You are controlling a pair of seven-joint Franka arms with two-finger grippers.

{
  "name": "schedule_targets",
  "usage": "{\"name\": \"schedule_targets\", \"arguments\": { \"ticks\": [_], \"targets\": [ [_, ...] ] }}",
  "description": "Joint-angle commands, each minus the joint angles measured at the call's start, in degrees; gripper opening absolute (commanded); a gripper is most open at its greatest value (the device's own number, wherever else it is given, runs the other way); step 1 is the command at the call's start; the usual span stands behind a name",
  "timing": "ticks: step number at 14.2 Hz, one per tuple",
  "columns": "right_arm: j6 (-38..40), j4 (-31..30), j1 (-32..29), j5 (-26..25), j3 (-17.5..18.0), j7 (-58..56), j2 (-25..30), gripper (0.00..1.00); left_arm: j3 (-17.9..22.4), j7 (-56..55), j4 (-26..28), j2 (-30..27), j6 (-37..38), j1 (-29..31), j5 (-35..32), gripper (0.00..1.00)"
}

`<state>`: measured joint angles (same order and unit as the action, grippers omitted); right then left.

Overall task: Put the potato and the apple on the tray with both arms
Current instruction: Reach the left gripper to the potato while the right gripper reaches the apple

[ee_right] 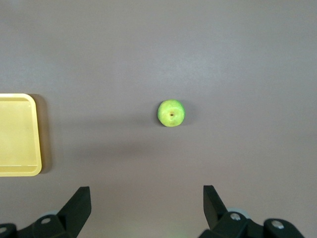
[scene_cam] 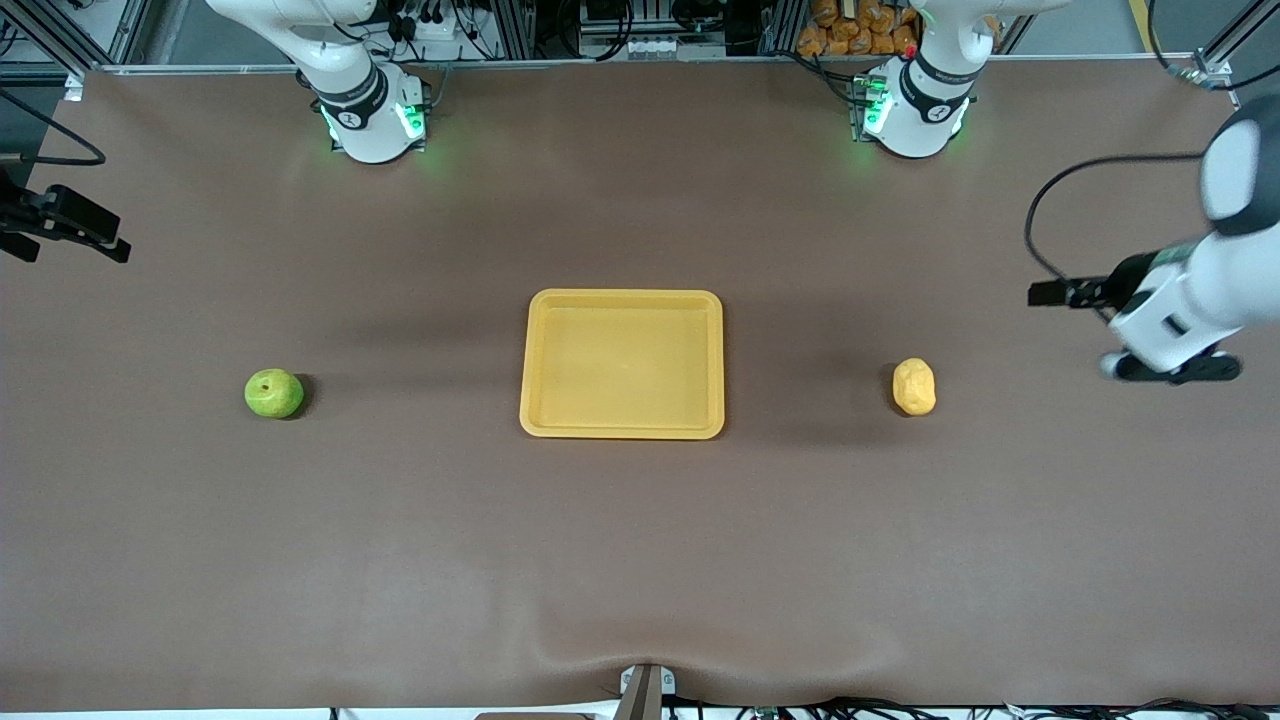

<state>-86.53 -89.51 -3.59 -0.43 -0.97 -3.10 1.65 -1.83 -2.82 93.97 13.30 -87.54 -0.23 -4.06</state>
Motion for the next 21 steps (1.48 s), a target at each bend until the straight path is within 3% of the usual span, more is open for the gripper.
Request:
{"name": "schedule_targets", "arguments": {
  "ticks": [1, 6, 15, 21],
  "targets": [
    [0.22, 0.3, -0.98, -0.01, 0.53, 0.46, -0.85, 1.0, -0.28, -2.1, 4.71, 1.46, -6.99, 0.31, -2.18, 1.0],
    [0.49, 0.21, -1.76, -0.71, 0.27, 0.29, -2.79, 1.0, -1.07, -11.22, 12.71, 1.9, -19.82, -0.83, -1.65, 1.0],
    [-0.04, 0.12, -2.73, -1.15, 0.27, 0.2, -10.86, 1.0, -1.16, -11.94, 25.29, 2.61, -45.49, 0.93, -1.65, 1.0],
    [-1.88, 0.12, -3.79, -0.98, 0.27, 0.2, -16.67, 1.0, -3.88, -23.78, 26.53, 5.59, -50.61, -0.13, -1.65, 1.0]
  ]
}}
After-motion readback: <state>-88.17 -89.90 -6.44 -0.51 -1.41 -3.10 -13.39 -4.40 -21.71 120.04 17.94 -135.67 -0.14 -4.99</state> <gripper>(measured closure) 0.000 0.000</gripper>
